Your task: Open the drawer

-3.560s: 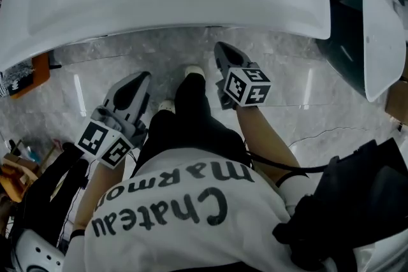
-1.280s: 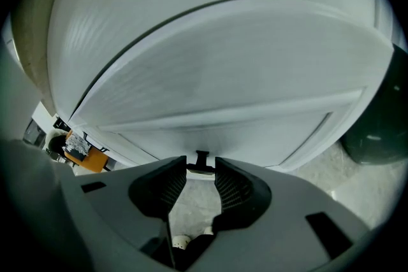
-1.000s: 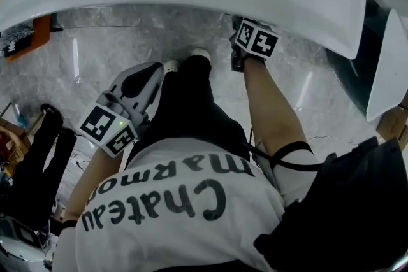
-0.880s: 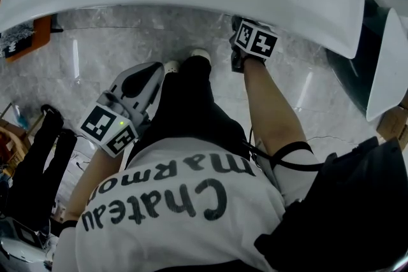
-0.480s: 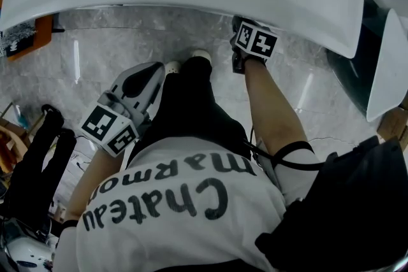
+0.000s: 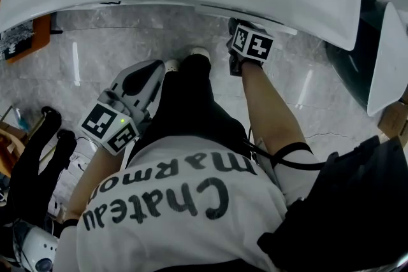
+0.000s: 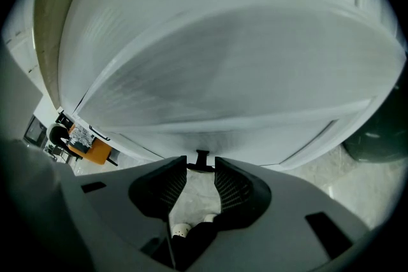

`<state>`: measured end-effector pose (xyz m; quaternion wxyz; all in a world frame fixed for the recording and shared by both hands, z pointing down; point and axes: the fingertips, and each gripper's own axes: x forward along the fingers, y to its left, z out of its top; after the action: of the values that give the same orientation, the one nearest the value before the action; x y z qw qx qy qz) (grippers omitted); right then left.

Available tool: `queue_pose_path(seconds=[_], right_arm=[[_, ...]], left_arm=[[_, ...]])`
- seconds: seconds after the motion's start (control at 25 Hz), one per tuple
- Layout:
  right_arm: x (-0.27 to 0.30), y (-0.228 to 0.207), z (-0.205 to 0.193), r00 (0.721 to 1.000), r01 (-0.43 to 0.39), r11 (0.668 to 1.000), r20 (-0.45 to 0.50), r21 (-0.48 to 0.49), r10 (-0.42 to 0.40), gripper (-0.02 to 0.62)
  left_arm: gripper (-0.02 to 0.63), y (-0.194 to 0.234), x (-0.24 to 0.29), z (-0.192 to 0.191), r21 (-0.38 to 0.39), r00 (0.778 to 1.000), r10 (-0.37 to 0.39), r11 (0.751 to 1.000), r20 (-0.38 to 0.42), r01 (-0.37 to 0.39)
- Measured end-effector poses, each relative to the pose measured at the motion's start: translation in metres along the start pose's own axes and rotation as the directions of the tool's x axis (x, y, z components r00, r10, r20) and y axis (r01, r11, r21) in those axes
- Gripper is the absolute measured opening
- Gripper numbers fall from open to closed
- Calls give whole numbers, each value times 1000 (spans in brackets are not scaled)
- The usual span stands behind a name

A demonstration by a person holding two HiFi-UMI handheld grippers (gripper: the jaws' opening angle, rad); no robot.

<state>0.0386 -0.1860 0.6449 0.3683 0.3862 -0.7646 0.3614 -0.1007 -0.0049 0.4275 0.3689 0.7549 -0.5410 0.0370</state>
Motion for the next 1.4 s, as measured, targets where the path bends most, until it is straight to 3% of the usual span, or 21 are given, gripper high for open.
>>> queue_pose_path(seconds=[1.4], right_arm=[[-12,10,-32,996,78,996,-46,38,-76,144]], left_arm=[[1,26,-51,-7,26,1000,-13,1000,11,13]])
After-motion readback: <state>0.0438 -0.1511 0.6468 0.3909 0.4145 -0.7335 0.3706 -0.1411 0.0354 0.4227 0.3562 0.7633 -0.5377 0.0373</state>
